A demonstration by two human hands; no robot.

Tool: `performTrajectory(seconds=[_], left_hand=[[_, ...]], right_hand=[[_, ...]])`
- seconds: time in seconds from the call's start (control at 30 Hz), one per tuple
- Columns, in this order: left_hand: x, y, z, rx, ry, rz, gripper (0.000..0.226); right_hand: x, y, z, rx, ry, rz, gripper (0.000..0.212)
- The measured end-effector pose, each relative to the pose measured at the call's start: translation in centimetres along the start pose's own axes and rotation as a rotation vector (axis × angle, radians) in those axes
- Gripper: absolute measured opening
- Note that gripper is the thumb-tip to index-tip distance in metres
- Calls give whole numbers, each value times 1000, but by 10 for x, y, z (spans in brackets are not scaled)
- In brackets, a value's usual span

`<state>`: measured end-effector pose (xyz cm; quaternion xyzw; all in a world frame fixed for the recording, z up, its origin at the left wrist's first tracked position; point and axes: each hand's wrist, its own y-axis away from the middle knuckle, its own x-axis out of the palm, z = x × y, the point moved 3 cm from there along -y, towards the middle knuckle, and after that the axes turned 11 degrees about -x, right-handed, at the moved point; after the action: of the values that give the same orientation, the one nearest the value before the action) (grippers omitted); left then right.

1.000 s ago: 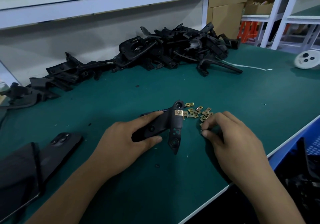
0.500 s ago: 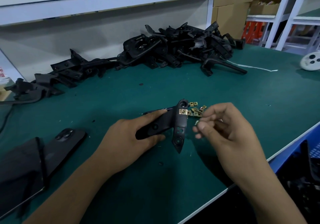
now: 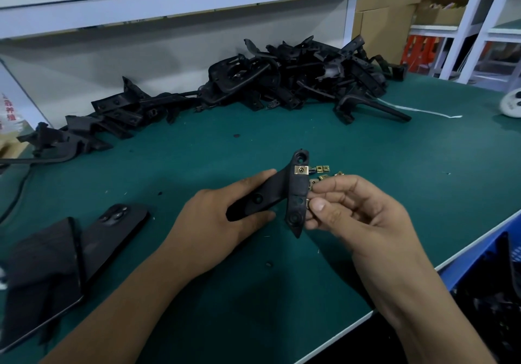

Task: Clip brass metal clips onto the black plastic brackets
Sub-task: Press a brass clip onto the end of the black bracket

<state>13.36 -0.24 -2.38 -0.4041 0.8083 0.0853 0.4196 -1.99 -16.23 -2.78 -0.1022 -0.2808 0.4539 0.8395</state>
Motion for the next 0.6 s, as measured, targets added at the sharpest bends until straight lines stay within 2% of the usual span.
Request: performTrajectory(seconds=[0.43,0.6], left_hand=[[1,0,3,3,24,4,65],[0,0,2,1,5,13,64]], right_hand=[[-2,-1,0,27,-22,-18,22],[0,-1,0,4,-11,-25,16]])
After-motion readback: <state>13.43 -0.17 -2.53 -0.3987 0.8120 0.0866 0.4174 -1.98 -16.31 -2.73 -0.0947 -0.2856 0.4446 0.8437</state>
